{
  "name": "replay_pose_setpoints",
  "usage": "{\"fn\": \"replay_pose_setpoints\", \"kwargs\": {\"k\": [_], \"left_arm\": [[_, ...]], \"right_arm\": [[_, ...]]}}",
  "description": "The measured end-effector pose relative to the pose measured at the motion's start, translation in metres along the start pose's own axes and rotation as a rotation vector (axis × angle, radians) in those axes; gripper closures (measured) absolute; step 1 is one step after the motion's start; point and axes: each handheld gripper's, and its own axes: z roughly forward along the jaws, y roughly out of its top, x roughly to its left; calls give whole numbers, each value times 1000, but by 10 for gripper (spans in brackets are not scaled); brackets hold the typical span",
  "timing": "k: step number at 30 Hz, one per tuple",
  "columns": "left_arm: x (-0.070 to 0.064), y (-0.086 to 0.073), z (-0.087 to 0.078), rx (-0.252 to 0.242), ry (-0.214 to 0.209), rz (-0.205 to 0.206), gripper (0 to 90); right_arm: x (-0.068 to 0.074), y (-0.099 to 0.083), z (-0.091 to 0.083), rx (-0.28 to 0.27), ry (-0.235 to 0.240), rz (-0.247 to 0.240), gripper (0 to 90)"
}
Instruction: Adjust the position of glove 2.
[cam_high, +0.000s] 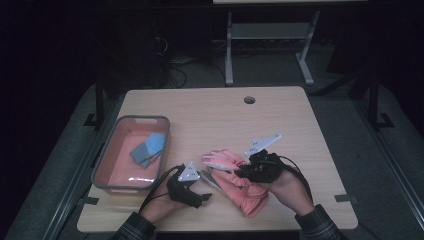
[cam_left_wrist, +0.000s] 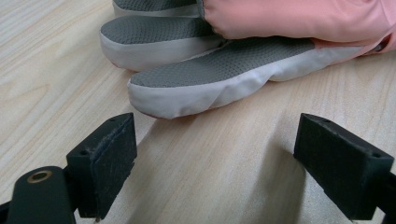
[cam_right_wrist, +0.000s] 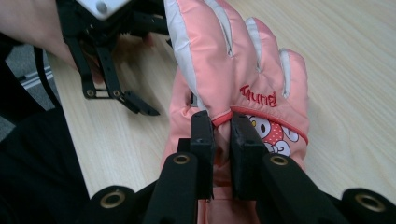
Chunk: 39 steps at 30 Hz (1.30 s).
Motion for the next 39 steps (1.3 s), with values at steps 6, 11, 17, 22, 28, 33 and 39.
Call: {"fn": "replay_pose_setpoints", "kwargs": {"k": [6,11,17,22,28,33,39], "left_arm": [[0,0,0,1,1,1,124],[0,0,0,-1,-2,-6,124],[0,0,0,-3,-1,-5,124],[0,0,0,-4,0,-5,124],[1,1,1,7,-2,2,123],[0,5,-1,49,10,-9,135],[-4,7,-12,53,-4,-16,291]], "right_arm": [[8,5,-2,-3,-11,21,811],[9,5,7,26,-36,56,810],[7,0,23,63,-39,74,799],[10,-1,34,90,-28,60,737],[9,1,24,42,3,59,529],[4,3,11,-13,1,50,493],[-11,-2,-11,-68,-32,51,647]]}}
